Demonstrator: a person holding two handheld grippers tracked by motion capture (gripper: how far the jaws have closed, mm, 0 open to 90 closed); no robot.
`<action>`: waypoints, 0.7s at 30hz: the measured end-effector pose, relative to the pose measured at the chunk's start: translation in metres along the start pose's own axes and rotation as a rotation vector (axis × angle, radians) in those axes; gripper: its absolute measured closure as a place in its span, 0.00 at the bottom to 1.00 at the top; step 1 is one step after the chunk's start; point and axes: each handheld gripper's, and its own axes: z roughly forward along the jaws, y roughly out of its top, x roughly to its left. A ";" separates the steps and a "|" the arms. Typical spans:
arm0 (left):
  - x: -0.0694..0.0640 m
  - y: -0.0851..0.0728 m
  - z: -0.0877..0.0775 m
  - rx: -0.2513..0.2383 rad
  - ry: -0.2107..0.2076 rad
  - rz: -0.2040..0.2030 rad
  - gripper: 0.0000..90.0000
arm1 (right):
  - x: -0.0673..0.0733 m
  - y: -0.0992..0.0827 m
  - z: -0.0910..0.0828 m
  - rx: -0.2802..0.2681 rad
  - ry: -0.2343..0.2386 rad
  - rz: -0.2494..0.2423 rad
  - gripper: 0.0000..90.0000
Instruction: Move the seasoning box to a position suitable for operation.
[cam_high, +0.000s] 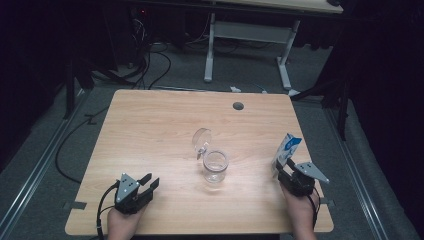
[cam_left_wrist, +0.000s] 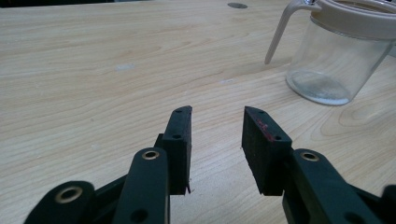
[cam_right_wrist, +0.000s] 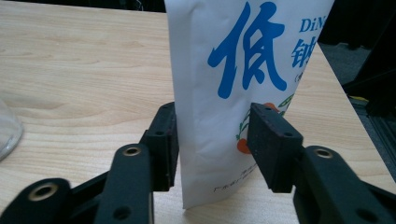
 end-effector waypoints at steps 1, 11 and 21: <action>0.000 0.001 0.001 0.001 -0.003 0.000 0.70 | 0.000 0.000 -0.001 -0.002 0.000 0.002 0.64; -0.002 0.005 0.012 0.003 -0.030 0.003 0.70 | -0.007 -0.007 -0.012 -0.011 -0.002 -0.009 0.95; -0.006 0.009 0.023 0.005 -0.052 0.008 0.70 | -0.021 -0.014 -0.024 -0.021 -0.012 -0.009 0.99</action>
